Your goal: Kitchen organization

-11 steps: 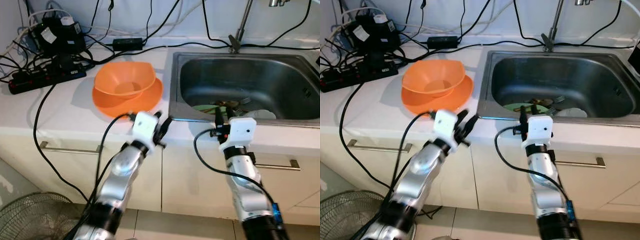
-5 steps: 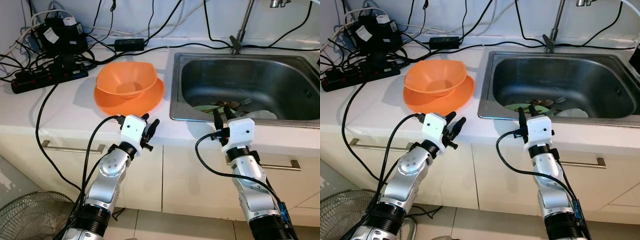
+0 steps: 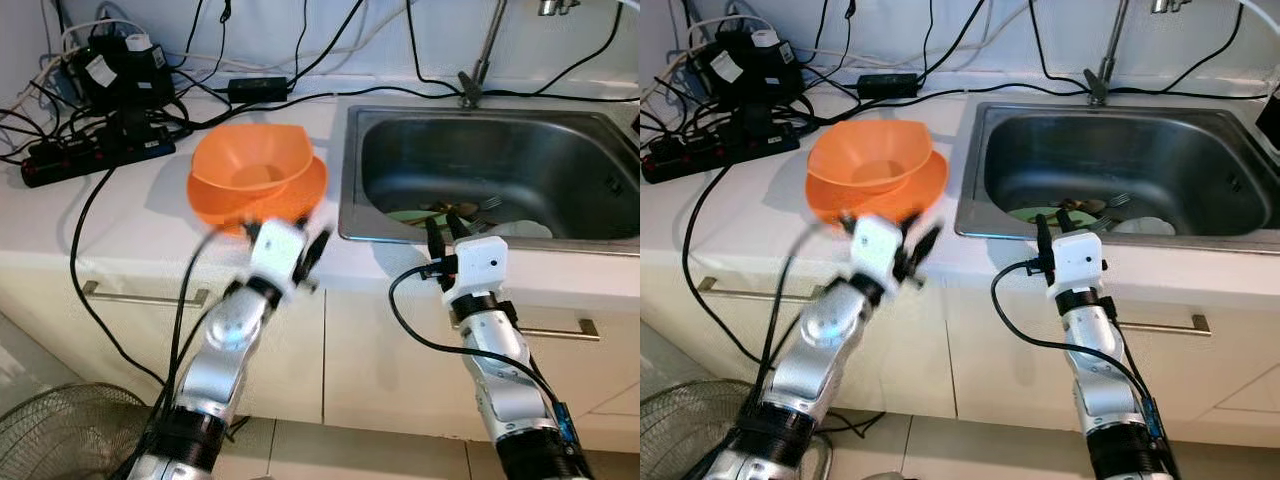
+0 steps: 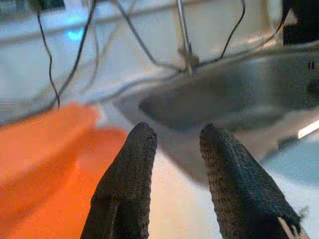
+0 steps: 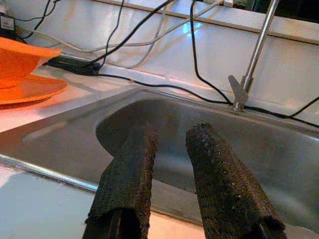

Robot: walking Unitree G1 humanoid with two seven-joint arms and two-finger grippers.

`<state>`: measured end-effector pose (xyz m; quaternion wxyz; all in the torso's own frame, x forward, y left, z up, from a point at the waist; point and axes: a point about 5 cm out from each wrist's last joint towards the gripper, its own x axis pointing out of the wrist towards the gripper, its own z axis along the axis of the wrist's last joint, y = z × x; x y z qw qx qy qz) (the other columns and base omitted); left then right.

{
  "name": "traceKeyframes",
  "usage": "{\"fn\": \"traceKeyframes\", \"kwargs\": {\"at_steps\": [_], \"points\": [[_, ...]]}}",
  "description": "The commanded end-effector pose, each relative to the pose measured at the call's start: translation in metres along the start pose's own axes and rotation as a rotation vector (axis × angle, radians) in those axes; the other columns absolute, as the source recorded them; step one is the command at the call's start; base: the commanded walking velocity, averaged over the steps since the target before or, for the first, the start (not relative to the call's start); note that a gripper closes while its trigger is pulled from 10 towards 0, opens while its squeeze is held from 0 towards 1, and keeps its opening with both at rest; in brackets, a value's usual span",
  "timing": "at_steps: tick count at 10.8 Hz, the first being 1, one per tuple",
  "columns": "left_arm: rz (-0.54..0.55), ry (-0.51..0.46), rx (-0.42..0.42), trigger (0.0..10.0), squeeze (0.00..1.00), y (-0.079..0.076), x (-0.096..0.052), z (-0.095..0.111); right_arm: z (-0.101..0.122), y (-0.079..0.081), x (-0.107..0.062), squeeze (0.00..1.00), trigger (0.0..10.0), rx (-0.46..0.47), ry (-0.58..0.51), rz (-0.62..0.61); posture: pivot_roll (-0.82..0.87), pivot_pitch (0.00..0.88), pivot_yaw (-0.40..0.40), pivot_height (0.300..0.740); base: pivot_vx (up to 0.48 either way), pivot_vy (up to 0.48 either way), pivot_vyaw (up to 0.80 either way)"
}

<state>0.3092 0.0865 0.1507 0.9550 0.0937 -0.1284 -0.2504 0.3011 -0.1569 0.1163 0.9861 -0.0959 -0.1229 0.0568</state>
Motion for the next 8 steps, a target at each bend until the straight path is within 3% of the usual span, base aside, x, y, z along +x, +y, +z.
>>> {"fn": "traceKeyframes", "kwargs": {"at_steps": [1, 3, 5, 6, 7, 8], "points": [[0.028, -0.05, 0.084, 10.0, 0.0, 0.015, 0.009, 0.029, -0.013, 0.005, -0.004, 0.0, 10.0, 0.0, 0.072, 0.017, 0.06, 0.0, 0.053, 0.74, 0.0, 0.0, 0.0], [0.086, -0.014, 0.259, 10.0, 0.0, 0.054, 0.017, 0.053, -0.013, 0.008, -0.003, 0.0, 10.0, 0.006, 0.072, 0.024, 0.07, 0.0, 0.056, 0.74, 0.0, 0.0, 0.0], [0.234, 0.038, 0.29, 10.0, 0.0, 0.097, 0.019, 0.06, -0.013, 0.01, -0.001, 0.0, 10.0, 0.011, 0.071, 0.023, 0.07, 0.0, 0.057, 0.74, 0.0, 0.0, 0.0], [0.362, 0.119, 0.247, 10.0, 0.0, 0.126, 0.017, 0.056, -0.013, 0.011, -0.001, 0.0, 10.0, 0.015, 0.071, 0.023, 0.07, 0.0, 0.058, 0.74, 0.0, 0.0, 0.0], [0.489, 0.192, 0.134, 10.0, 0.0, 0.151, 0.013, 0.051, -0.013, 0.011, -0.001, 0.0, 10.0, 0.018, 0.071, 0.023, 0.07, 0.0, 0.06, 0.74, 0.0, 0.0, 0.0], [0.562, 0.204, 0.04, 10.0, 0.0, 0.161, 0.012, 0.051, -0.013, 0.011, -0.001, 0.0, 10.0, 0.019, 0.071, 0.022, 0.06, 0.0, 0.059, 0.74, 0.0, 0.0, 0.0]]}}
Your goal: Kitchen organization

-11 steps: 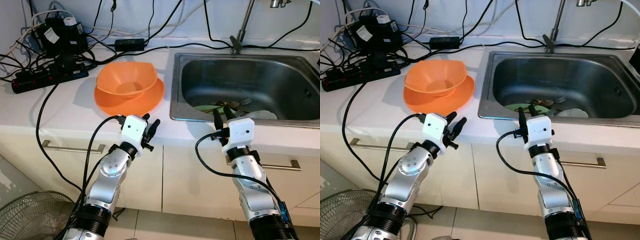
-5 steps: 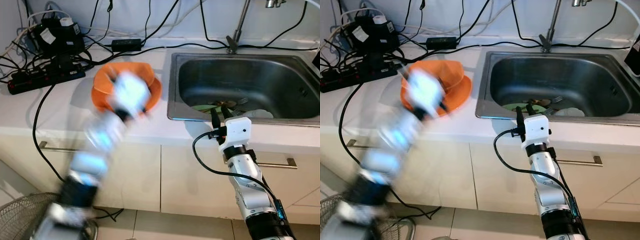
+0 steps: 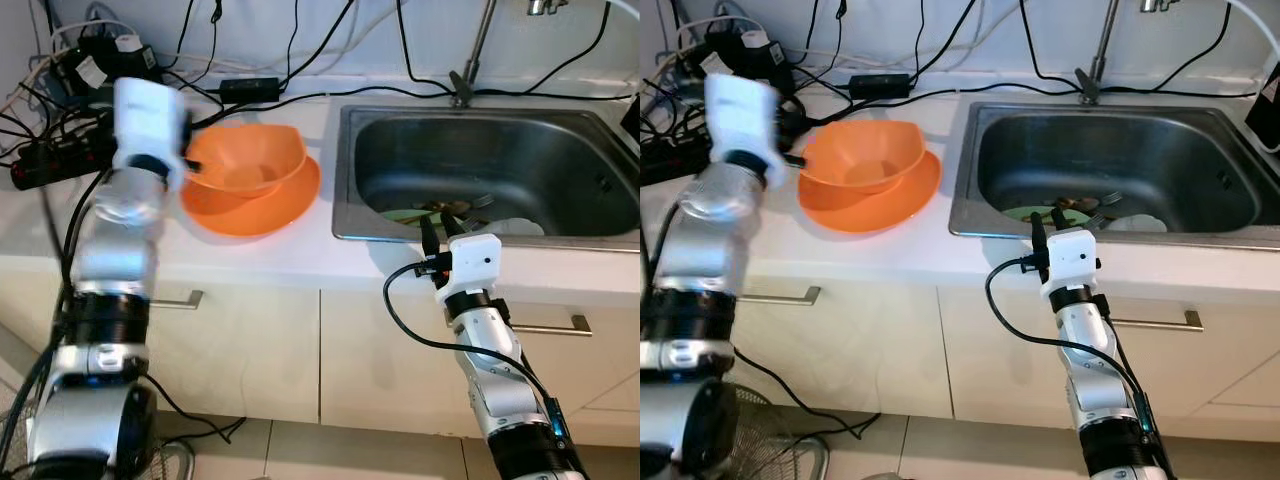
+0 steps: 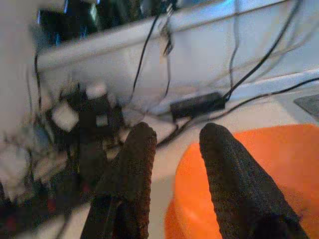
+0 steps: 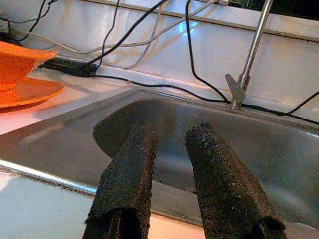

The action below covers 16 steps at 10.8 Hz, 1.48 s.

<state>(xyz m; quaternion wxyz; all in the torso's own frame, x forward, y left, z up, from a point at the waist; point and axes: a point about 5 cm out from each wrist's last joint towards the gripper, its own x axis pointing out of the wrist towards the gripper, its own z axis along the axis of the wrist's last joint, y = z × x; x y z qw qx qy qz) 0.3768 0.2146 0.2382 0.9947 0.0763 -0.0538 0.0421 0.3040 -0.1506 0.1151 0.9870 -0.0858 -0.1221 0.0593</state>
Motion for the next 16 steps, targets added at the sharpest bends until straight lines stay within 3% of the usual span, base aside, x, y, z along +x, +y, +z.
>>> {"fn": "traceKeyframes", "kwargs": {"at_steps": [1, 4, 10, 12, 16], "points": [[0.031, 0.059, -0.114, 10.0, 0.0, 0.001, 0.003, -0.003, -0.013, 0.005, -0.004, 0.0, 10.0, -0.001, 0.072, 0.018, 0.06, 0.0, 0.056, 0.74, 0.0, 0.0, 0.0], [0.024, 0.218, -0.293, 10.0, 0.0, 0.001, 0.006, -0.018, -0.012, 0.007, -0.002, 0.0, 10.0, 0.001, 0.073, 0.026, 0.07, 0.0, 0.054, 0.74, 0.0, 0.0, 0.0], [0.098, 0.337, -0.307, 10.0, 0.0, 0.006, -0.003, -0.036, -0.013, 0.007, -0.003, 0.0, 10.0, 0.006, 0.077, 0.02, 0.07, 0.0, 0.056, 0.74, 0.0, 0.0, 0.0], [0.094, 0.369, -0.352, 10.0, 0.0, 0.002, -0.004, -0.042, -0.014, 0.006, -0.002, 0.0, 10.0, 0.006, 0.078, 0.016, 0.07, 0.0, 0.057, 0.74, 0.0, 0.0, 0.0], [-0.001, 0.431, -0.524, 10.0, 0.0, -0.018, -0.003, -0.054, -0.013, 0.005, 0.0, 0.0, 10.0, 0.002, 0.078, 0.015, 0.06, 0.0, 0.062, 0.74, 0.0, 0.0, 0.0]]}}
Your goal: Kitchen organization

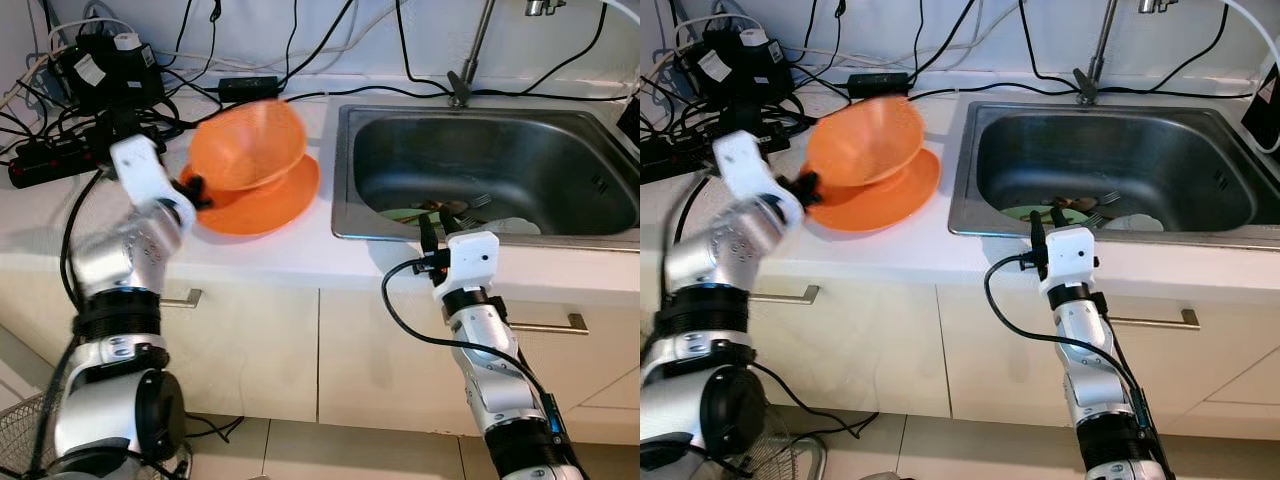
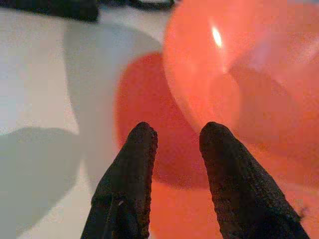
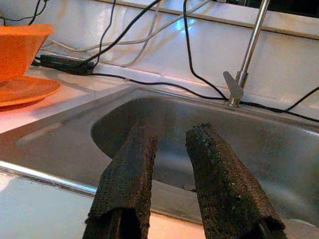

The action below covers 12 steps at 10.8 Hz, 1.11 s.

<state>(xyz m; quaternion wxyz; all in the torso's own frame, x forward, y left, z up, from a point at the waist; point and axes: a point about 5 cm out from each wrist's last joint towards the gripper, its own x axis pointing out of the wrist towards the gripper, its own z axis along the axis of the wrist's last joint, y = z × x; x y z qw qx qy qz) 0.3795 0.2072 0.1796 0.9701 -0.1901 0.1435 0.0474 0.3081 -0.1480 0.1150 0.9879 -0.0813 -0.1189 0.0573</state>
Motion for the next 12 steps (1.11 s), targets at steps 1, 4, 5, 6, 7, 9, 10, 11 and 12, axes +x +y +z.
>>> {"fn": "traceKeyframes", "kwargs": {"at_steps": [1, 4, 5, 6, 7, 9, 10, 11, 12], "points": [[-0.031, 0.026, -0.031, 10.0, 0.0, -0.005, 0.002, -0.002, -0.013, 0.004, -0.004, 0.0, 10.0, -0.006, 0.073, 0.021, 0.05, 0.0, 0.066, 0.74, 0.0, 0.0, 0.0], [-0.092, 0.001, -0.093, 10.0, 0.0, -0.013, 0.003, -0.002, -0.013, 0.005, -0.003, 0.0, 10.0, -0.005, 0.074, 0.017, 0.05, 0.0, 0.066, 0.74, 0.0, 0.0, 0.0], [-0.098, -0.009, -0.104, 10.0, 0.0, -0.014, 0.003, -0.001, -0.013, 0.004, -0.003, 0.0, 10.0, -0.005, 0.073, 0.018, 0.05, 0.0, 0.065, 0.74, 0.0, 0.0, 0.0], [-0.1, -0.018, -0.103, 10.0, 0.0, -0.016, 0.002, 0.001, -0.012, 0.005, -0.002, 0.0, 10.0, -0.005, 0.071, 0.019, 0.05, 0.0, 0.065, 0.74, 0.0, 0.0, 0.0], [-0.059, -0.045, -0.069, 10.0, 0.0, -0.014, -0.001, 0.006, -0.012, 0.004, -0.002, 0.0, 10.0, -0.006, 0.069, 0.02, 0.05, 0.0, 0.063, 0.74, 0.0, 0.0, 0.0], [0.066, -0.12, 0.078, 10.0, 0.0, -0.007, -0.01, 0.02, -0.013, 0.005, -0.003, 0.0, 10.0, -0.004, 0.073, 0.018, 0.06, 0.0, 0.06, 0.74, 0.0, 0.0, 0.0], [0.139, -0.155, 0.139, 10.0, 0.0, -0.001, -0.016, 0.027, -0.014, 0.006, -0.004, 0.0, 10.0, 0.0, 0.075, 0.019, 0.06, 0.0, 0.058, 0.74, 0.0, 0.0, 0.0], [0.197, -0.196, 0.209, 10.0, 0.0, 0.003, -0.021, 0.034, -0.014, 0.007, -0.003, 0.0, 10.0, 0.003, 0.076, 0.021, 0.06, 0.0, 0.057, 0.74, 0.0, 0.0, 0.0], [0.244, -0.244, 0.274, 10.0, 0.0, 0.004, -0.026, 0.044, -0.014, 0.008, -0.002, 0.0, 10.0, 0.004, 0.076, 0.025, 0.07, 0.0, 0.055, 0.74, 0.0, 0.0, 0.0]]}}
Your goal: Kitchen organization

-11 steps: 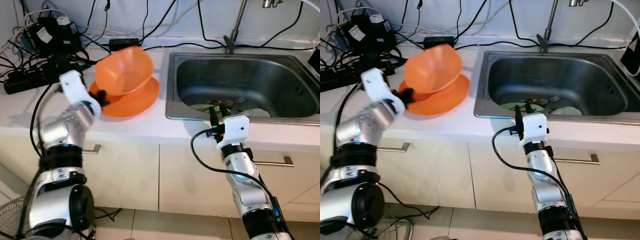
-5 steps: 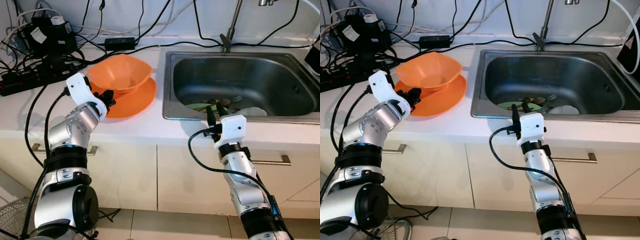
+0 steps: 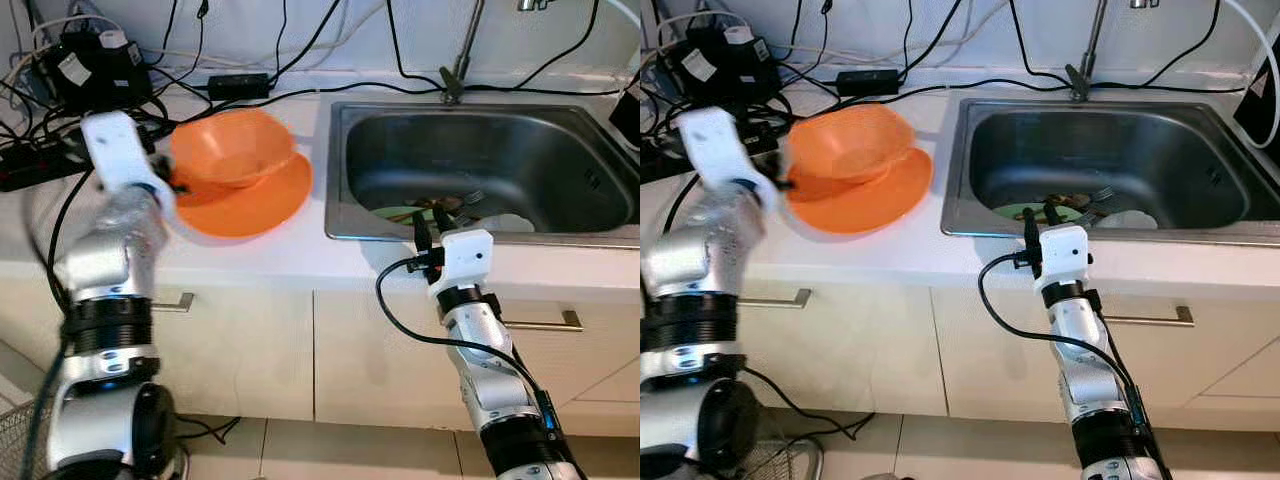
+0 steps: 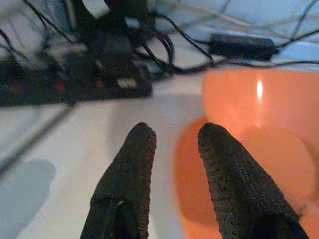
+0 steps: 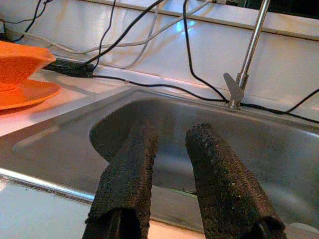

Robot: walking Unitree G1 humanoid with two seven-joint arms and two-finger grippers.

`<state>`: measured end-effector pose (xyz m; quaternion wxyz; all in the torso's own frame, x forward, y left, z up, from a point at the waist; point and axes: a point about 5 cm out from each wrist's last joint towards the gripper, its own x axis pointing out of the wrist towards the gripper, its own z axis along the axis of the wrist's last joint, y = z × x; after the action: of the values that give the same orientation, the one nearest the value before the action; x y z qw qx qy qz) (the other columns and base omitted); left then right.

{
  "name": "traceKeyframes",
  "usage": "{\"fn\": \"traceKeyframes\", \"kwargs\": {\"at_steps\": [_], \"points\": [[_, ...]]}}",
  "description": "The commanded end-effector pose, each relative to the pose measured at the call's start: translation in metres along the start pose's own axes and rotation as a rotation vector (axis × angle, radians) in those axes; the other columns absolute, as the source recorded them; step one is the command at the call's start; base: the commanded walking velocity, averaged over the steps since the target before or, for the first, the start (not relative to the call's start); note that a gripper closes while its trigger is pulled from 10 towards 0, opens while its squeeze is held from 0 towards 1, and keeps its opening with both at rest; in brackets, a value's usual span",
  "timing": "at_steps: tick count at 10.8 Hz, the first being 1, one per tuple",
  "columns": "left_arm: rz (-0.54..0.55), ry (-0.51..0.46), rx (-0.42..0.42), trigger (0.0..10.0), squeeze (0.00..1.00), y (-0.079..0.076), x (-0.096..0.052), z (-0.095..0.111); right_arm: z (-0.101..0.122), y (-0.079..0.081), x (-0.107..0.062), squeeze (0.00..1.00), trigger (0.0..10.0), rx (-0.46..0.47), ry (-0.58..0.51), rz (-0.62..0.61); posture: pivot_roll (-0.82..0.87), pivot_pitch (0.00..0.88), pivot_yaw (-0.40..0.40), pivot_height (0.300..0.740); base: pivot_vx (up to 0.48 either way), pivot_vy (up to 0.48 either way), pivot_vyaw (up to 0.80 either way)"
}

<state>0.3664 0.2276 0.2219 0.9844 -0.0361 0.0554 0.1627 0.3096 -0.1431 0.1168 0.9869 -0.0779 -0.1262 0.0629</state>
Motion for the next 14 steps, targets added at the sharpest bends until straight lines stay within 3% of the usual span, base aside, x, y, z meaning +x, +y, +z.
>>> {"fn": "traceKeyframes", "kwargs": {"at_steps": [1, 3, 4, 5, 7, 8, 9, 12, 14], "points": [[0.019, -0.023, 0.035, 10.0, 0.0, 0.0, -0.002, 0.006, -0.015, 0.004, -0.004, 0.0, 10.0, -0.002, 0.091, 0.016, 0.07, 0.0, 0.058, 0.74, 0.0, 0.0, 0.0], [0.005, -0.039, 0.004, 10.0, 0.0, -0.006, -0.003, 0.007, -0.015, 0.004, -0.003, 0.0, 10.0, -0.001, 0.088, 0.016, 0.07, 0.0, 0.059, 0.74, 0.0, 0.0, 0.0], [-0.039, -0.054, -0.054, 10.0, 0.0, -0.014, -0.005, 0.01, -0.015, 0.004, -0.003, 0.0, 10.0, 0.0, 0.087, 0.015, 0.06, 0.0, 0.06, 0.74, 0.0, 0.0, 0.0], [-0.159, -0.036, -0.211, 10.0, 0.0, -0.036, -0.009, 0.01, -0.015, 0.003, -0.004, 0.0, 10.0, -0.001, 0.09, 0.01, 0.06, 0.0, 0.06, 0.74, 0.0, 0.0, 0.0], [-0.195, 0.009, -0.288, 10.0, 0.0, -0.046, -0.011, 0.003, -0.015, 0.003, -0.004, 0.0, 10.0, -0.002, 0.09, 0.007, 0.06, 0.0, 0.06, 0.74, 0.0, 0.0, 0.0], [-0.199, 0.025, -0.307, 10.0, 0.18, -0.049, -0.013, -0.001, -0.015, 0.003, -0.004, 0.0, 10.0, 0.0, 0.089, 0.007, 0.06, 0.0, 0.059, 0.74, 0.0, 0.0, 0.0], [-0.193, 0.023, -0.308, 10.0, 1.0, -0.05, -0.014, -0.001, -0.015, 0.003, -0.004, 0.0, 10.0, 0.001, 0.088, 0.007, 0.06, 0.0, 0.059, 0.74, 0.0, 0.0, 0.0], [-0.18, -0.021, -0.332, 10.0, 1.0, -0.05, -0.019, 0.008, -0.015, 0.003, -0.003, 0.0, 10.0, 0.0, 0.089, 0.006, 0.06, 0.0, 0.057, 0.74, 0.0, 0.0, 0.0], [-0.169, 0.0, -0.345, 10.0, 1.0, -0.052, -0.021, 0.007, -0.015, 0.003, -0.004, 0.0, 10.0, 0.0, 0.09, 0.006, 0.07, 0.0, 0.057, 0.74, 0.0, 0.0, 0.0]]}}
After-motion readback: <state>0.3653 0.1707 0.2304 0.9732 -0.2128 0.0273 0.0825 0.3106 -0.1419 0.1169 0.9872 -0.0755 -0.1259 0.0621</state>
